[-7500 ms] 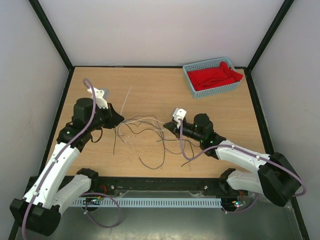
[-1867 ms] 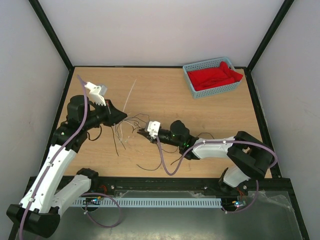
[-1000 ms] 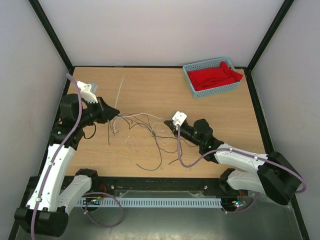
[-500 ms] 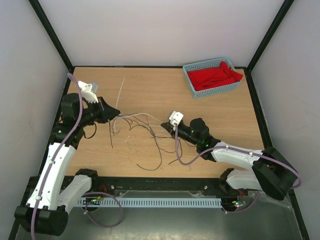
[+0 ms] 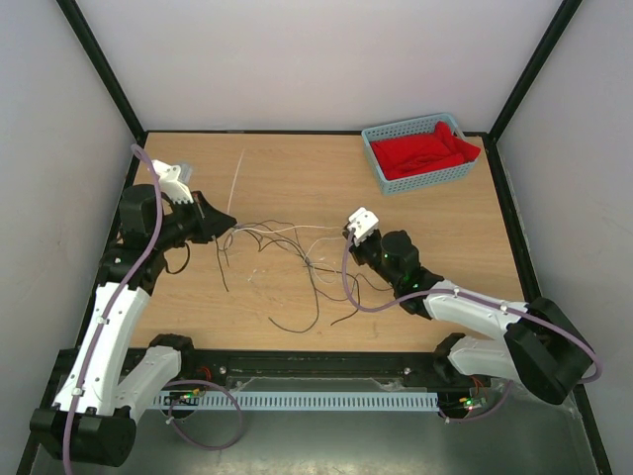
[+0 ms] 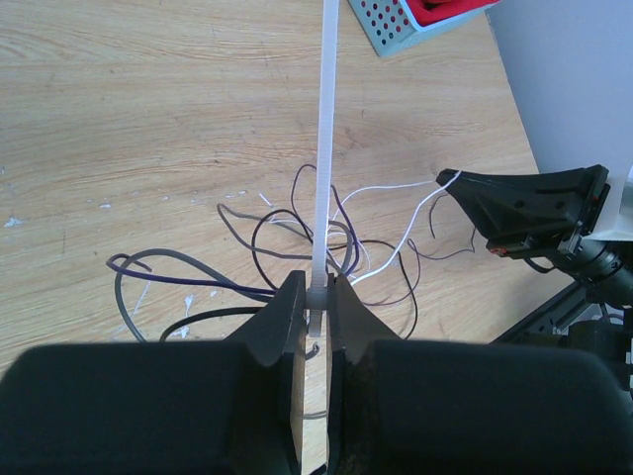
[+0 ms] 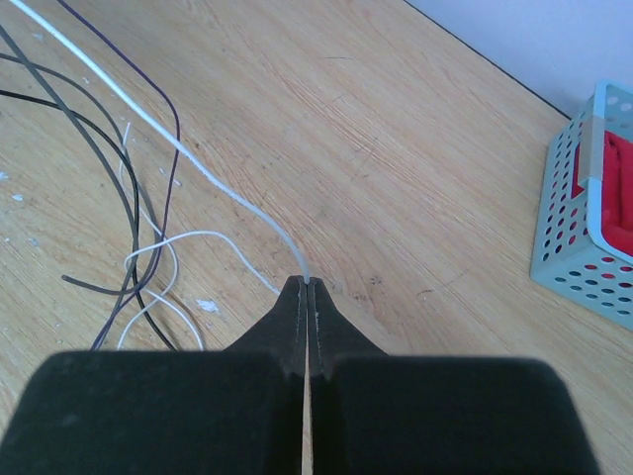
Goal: Zip-tie the wires
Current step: Adjust the cable at the center of the board.
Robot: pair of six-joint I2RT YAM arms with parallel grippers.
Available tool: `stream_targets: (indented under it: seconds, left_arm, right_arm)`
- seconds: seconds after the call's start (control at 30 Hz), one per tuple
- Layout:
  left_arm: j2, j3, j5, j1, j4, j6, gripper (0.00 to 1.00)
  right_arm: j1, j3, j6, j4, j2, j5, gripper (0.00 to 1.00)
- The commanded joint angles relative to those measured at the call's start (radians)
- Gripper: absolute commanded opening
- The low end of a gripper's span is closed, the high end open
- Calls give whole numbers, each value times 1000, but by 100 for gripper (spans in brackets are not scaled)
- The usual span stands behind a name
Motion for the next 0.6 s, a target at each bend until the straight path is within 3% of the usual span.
stream_targets:
  seconds: [0.0,0.13,0.37,0.57]
  left_arm:
    - [-10,24,3,7,15,1,0]
    - [-7,26,3,7,15,0,0]
    - [11,38,-5,7,21,-20,0]
    - [13,46,-11,6,27,-23,0]
  right_arm:
    - [-7,3,17,-11,-11,-3,0]
    - [-7,8,21,-6,-9,-87,3]
    - [-7,-20,55,101,-99,-382,51]
    - [-7,-55,79,182,-125,-424,62]
